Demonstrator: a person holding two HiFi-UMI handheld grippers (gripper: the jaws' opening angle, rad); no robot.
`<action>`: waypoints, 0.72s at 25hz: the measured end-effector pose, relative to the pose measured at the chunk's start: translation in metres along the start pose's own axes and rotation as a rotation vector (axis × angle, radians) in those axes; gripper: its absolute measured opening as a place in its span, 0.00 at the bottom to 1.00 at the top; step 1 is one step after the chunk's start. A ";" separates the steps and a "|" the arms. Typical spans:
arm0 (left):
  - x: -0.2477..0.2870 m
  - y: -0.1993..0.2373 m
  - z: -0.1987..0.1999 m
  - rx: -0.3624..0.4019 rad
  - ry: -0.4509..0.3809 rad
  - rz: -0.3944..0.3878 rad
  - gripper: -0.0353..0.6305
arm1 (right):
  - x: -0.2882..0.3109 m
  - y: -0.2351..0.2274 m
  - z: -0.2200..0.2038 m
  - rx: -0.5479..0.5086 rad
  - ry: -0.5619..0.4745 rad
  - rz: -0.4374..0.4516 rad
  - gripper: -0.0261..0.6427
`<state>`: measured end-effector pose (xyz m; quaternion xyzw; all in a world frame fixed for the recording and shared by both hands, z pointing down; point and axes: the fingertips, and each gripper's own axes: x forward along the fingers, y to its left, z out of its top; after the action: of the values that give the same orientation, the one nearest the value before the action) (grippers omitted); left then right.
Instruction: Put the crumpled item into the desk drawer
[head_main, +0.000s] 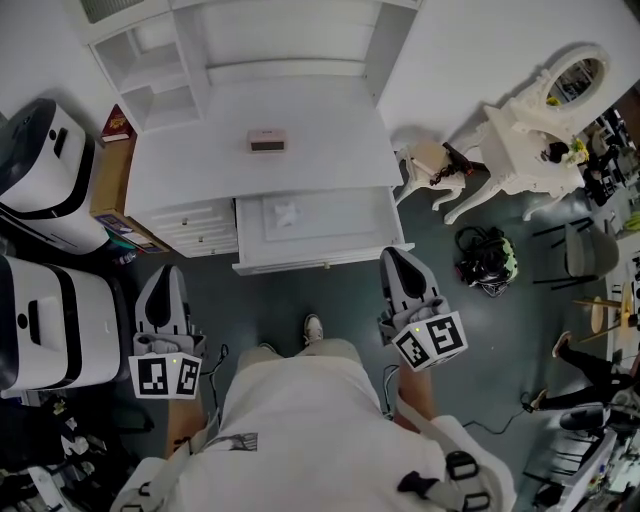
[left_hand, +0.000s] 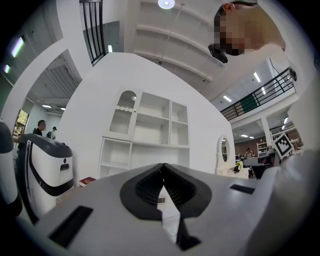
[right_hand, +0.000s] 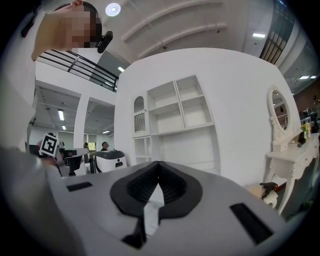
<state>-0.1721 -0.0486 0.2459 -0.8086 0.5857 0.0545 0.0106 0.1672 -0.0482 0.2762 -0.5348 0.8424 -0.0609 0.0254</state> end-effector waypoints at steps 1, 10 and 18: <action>-0.003 0.001 0.000 -0.001 0.001 -0.004 0.08 | -0.002 0.004 -0.001 0.000 0.001 -0.003 0.05; -0.026 0.015 -0.003 -0.012 0.000 -0.035 0.08 | -0.012 0.042 -0.010 -0.006 -0.001 -0.020 0.05; -0.036 0.026 -0.006 -0.024 0.003 -0.045 0.08 | -0.014 0.060 -0.011 -0.021 0.001 -0.025 0.05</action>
<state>-0.2073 -0.0232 0.2572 -0.8217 0.5667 0.0598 0.0011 0.1182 -0.0092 0.2794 -0.5455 0.8363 -0.0525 0.0185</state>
